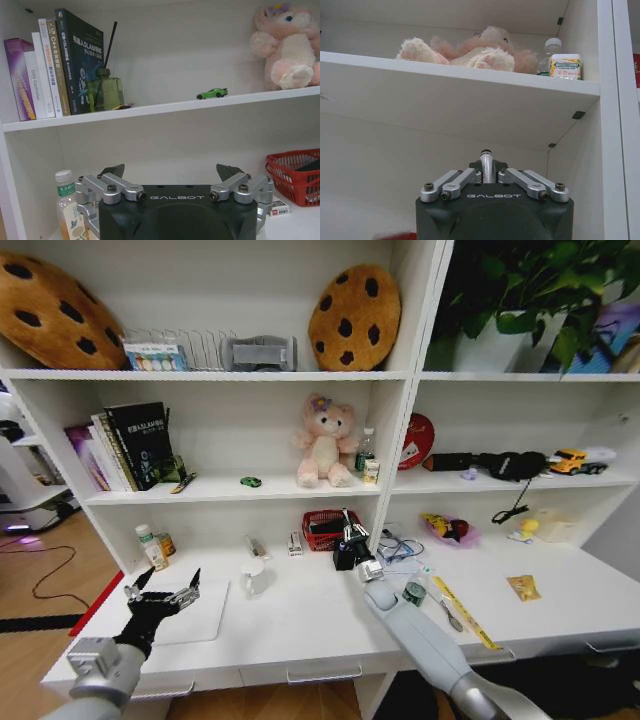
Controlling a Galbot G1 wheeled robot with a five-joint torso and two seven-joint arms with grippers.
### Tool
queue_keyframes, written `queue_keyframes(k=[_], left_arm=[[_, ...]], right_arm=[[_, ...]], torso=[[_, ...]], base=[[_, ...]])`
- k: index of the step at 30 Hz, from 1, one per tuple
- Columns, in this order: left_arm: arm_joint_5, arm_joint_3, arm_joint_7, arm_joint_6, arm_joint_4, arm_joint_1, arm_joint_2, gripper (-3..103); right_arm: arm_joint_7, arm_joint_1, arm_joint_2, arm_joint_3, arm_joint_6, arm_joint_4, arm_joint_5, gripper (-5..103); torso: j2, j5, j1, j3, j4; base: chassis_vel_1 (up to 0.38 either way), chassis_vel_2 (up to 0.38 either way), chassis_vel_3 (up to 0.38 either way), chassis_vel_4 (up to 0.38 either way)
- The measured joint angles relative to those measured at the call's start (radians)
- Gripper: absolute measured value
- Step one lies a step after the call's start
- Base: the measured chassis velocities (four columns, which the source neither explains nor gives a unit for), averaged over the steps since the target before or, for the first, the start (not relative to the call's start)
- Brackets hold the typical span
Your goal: Organize the objects on the table.
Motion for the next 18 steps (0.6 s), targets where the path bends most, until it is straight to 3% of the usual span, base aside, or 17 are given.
queue_keyframes(k=[1,3,6,7,9,10,14,16,17,18], left_arm=[[0.0,0.0,0.0,0.0,0.0,0.0,0.0,100],[0.0,0.0,0.0,0.0,0.0,0.0,0.0,100],[0.0,0.0,0.0,0.0,0.0,0.0,0.0,100],[0.0,0.0,0.0,0.0,0.0,0.0,0.0,100],[0.0,0.0,0.0,0.0,0.0,0.0,0.0,100],[0.0,0.0,0.0,0.0,0.0,0.0,0.0,100],[0.0,0.0,0.0,0.0,0.0,0.0,0.0,100],[0.0,0.0,0.0,0.0,0.0,0.0,0.0,100],[0.0,0.0,0.0,0.0,0.0,0.0,0.0,100],[0.0,0.0,0.0,0.0,0.0,0.0,0.0,100]], right_arm=[[-0.009,0.001,-0.004,0.001,-0.005,-0.001,0.003,7],[-0.014,0.002,-0.004,0.002,-0.012,-0.003,0.006,16],[-0.015,0.002,0.001,0.002,-0.015,-0.007,0.011,21],[-0.015,0.002,0.002,0.003,-0.017,-0.01,0.011,32],[-0.015,0.003,0.002,0.002,-0.018,-0.011,0.012,32],[-0.016,0.004,0.002,0.002,-0.019,-0.012,0.013,42],[-0.015,0.002,-0.002,0.003,-0.027,0.002,0.022,54],[-0.007,-0.029,-0.048,0.011,-0.09,0.103,0.067,65],[-0.007,-0.029,-0.048,0.011,-0.09,0.103,0.067,65],[-0.017,-0.062,-0.099,0.019,-0.157,0.194,0.129,70]], torso=[[0.0,0.0,0.0,0.0,-0.0001],[0.0,0.0,0.0,0.0,-0.0003],[0.0,0.0,0.0,0.0,-0.0002],[0.0,0.0,0.0,0.0,0.0],[0.0,0.0001,0.0,0.0,0.0],[0.0,0.0,0.0,0.0,-0.0001],[0.0,0.0003,0.0,0.0,0.0],[0.0,0.0005,0.0,0.0,0.0001],[0.0,0.0005,0.0,0.0,0.0001],[0.0,0.0002,0.0,0.0,0.0001]], base=[[0.0,0.0,0.0,0.0],[0.0,0.0,0.0,0.0],[0.0,0.0,0.0,0.0],[0.0,0.0,0.0,0.0],[0.0,0.0,0.0,0.0],[0.0,0.0,0.0,0.0],[0.0,0.0,0.0,0.0],[0.0,0.0,0.0,0.0],[0.0,0.0,0.0,0.0],[0.0,0.0,0.0,0.0]])
